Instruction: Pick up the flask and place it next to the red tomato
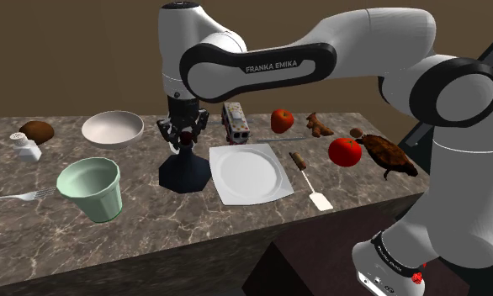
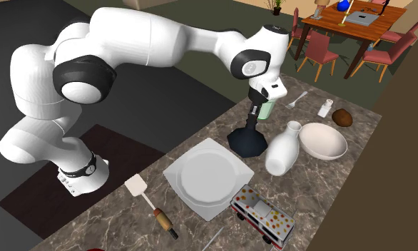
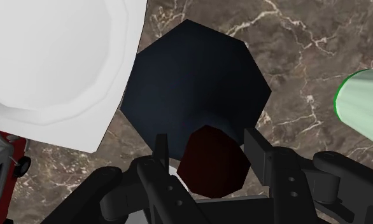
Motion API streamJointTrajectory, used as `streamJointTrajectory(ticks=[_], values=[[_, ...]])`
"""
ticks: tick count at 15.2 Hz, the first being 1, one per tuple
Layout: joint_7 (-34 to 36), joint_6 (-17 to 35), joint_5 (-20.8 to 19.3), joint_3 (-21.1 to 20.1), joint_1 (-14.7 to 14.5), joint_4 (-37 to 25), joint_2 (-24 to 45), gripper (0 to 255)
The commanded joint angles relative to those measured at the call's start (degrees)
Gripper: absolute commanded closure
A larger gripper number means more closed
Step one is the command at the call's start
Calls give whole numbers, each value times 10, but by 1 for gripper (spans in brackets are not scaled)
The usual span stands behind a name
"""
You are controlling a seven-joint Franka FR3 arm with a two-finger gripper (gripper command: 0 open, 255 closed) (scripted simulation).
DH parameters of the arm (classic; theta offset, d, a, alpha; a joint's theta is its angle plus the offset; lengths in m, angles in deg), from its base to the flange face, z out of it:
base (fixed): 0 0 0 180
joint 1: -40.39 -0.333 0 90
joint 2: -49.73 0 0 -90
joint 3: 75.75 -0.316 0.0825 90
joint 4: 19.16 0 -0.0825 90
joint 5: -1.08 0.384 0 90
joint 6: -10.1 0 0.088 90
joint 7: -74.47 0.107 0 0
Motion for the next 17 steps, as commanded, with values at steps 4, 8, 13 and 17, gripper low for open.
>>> streamJointTrajectory(ticks=[4, 8, 13, 17], values=[[0, 0, 0, 0, 0, 0, 0, 255], [-1, -7, 1, -1, 0, -5, -2, 255], [-5, -41, 5, -3, -3, -35, -8, 255], [-7, -70, 7, -4, -6, -62, -10, 255]])
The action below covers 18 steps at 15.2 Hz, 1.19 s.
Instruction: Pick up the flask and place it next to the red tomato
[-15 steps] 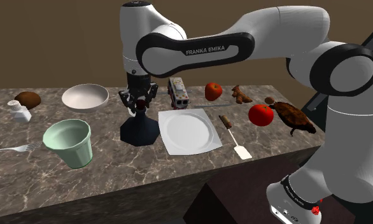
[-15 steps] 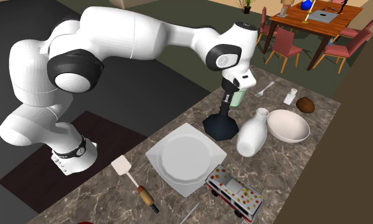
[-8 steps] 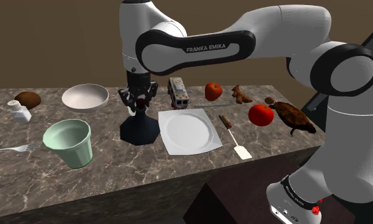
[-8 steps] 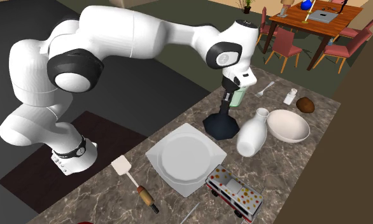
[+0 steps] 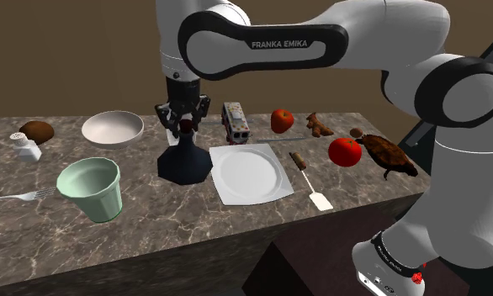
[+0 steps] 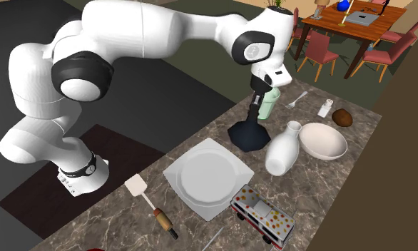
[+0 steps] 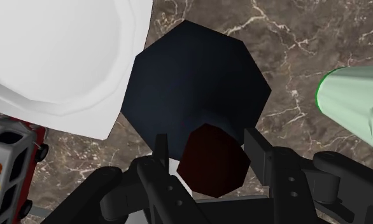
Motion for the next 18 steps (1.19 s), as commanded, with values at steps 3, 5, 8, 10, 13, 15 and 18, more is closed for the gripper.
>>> streamJointTrajectory(ticks=[3, 5, 8, 10, 13, 15, 18], values=[[-3, -32, 1, -1, -4, -32, -1, 255], [-4, -48, 2, -1, -7, -49, -1, 255], [-6, -73, 1, -1, -12, -78, 2, 255], [-8, -90, 0, -1, -16, -98, 5, 255], [-9, -118, -2, -1, -23, -133, 12, 255], [-11, -137, -4, 0, -29, -159, 18, 255], [-13, -169, -8, 2, -40, -205, 31, 255]])
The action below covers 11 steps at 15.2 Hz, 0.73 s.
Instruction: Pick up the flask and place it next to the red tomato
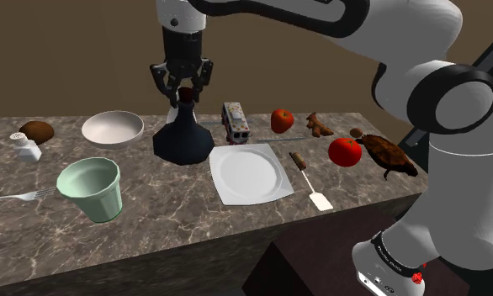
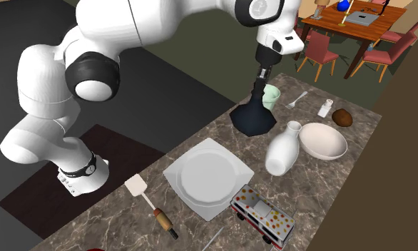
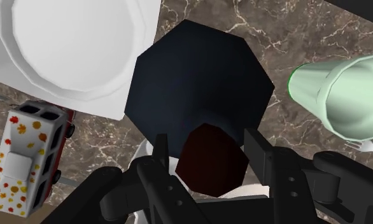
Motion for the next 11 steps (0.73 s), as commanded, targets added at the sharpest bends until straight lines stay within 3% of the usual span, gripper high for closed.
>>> streamJointTrajectory(ticks=[1, 5, 8, 9, 11], values=[[-2, -21, -3, 1, -7, -31, 8, 255], [-8, -76, -14, 7, -31, -121, 40, 255], [-18, -132, -27, 18, -63, -226, 85, 255], [-9, -77, -7, -2, -13, -88, 8, 255], [-14, -29, 22, -18, 42, 46, -76, 255]])
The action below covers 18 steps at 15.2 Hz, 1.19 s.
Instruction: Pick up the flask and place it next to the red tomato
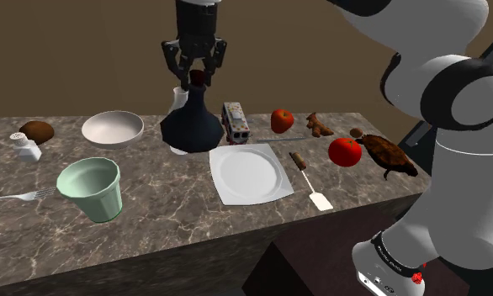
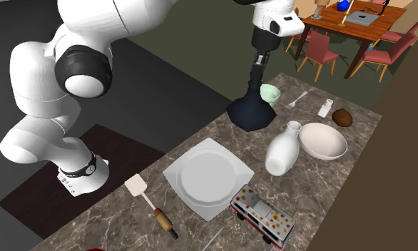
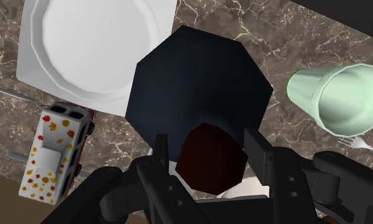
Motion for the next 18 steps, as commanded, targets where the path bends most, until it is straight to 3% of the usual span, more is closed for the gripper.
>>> streamJointTrajectory(ticks=[1, 4, 8, 18], values=[[-7, 43, 29, -12, 48, 119, -79, 255], [-34, 77, 71, -14, 97, 237, -171, 255], [-83, 101, 122, -1, 142, 356, -280, 255], [-215, 94, 199, 79, 185, 556, -504, 255]])
